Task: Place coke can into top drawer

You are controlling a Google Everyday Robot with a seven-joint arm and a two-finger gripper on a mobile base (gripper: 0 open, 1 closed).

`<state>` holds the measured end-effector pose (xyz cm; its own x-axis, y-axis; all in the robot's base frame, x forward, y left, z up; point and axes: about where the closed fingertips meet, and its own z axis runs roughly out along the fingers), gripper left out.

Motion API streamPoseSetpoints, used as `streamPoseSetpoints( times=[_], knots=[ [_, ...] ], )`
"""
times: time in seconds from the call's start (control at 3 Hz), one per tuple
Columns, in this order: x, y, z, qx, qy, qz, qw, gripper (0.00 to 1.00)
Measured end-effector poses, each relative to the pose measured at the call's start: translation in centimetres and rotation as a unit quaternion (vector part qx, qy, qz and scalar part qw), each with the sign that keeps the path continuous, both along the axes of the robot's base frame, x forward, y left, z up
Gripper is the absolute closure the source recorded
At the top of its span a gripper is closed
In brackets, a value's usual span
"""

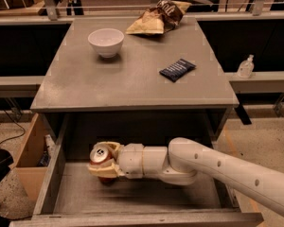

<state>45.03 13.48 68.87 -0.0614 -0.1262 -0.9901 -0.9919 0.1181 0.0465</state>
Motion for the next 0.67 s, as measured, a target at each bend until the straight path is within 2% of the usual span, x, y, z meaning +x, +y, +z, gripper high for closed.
streamPoseSetpoints(
  times=[0.67],
  knots=[
    [-0.16, 0.28, 0.08, 0.001, 0.000, 0.003, 1.0000, 0.14]
  ],
)
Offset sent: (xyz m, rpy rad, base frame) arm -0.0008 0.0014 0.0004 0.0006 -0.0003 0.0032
